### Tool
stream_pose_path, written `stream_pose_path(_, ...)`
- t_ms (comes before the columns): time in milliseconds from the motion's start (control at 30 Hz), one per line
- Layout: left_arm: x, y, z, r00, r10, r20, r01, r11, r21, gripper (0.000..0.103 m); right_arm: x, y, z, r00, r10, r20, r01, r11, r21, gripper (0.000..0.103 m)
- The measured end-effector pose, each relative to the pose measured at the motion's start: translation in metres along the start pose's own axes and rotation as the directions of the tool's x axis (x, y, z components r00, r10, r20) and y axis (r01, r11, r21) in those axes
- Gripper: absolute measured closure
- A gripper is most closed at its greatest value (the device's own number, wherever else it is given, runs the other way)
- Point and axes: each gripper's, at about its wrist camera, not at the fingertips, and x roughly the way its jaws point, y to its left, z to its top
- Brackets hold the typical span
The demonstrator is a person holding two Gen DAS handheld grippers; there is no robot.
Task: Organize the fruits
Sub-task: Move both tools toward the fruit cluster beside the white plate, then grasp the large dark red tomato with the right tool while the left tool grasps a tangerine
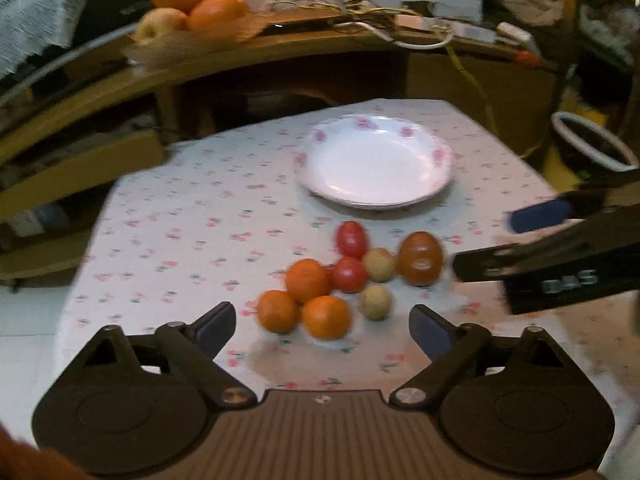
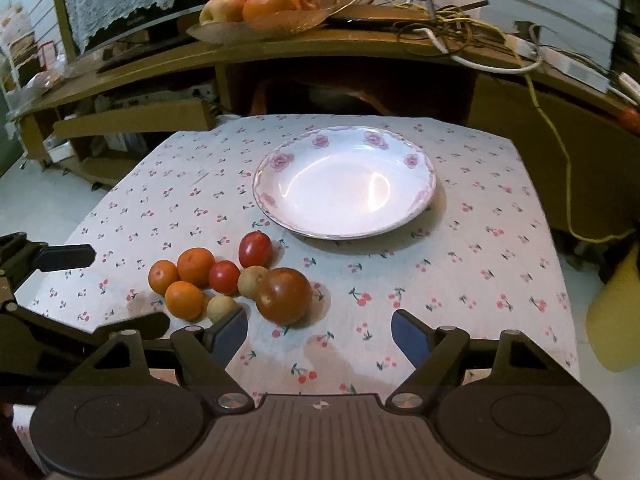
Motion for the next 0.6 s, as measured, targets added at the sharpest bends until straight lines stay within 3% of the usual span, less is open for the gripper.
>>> stream_pose_path(100,0.006,0.004,-0.003,0.997,-0.07,-0.021,0.07,0.997,-0.029,0.016,0.008,0.0,0.005,1.0,0.024,-0.005,-0.024,0.999,-0.041,0.031)
stream_pose_path(167,0.011,0.005,-0.004,0.993,-0.115,-0.042,0.113,0.993,-0.042,0.029,0.014,0.0,0.007,0.999,0.039,-0.011,-0.04,0.997,-0.061,0.034)
stream_pose_path(233,0.016,0.006,-0.005,0.988,-0.143,-0.054,0.14,0.989,-0.055,0.033,0.022,0.001,0.01,0.998,0.058,-0.025,-0.06,0.996,-0.073,0.039)
stream_pose_path(333,0.025,0.008,-0.007,0.987,-0.146,-0.073,0.142,0.988,-0.055,0.035,0.033,0.001,0.011,0.995,0.081,-0.053,-0.085,0.993,-0.08,0.049)
stream_pose_path(600,0.042,0.01,0.0,0.989,-0.13,-0.071,0.128,0.991,-0.032,0.036,0.053,0.001,0.016,0.983,0.139,-0.117,-0.149,0.985,-0.088,0.052)
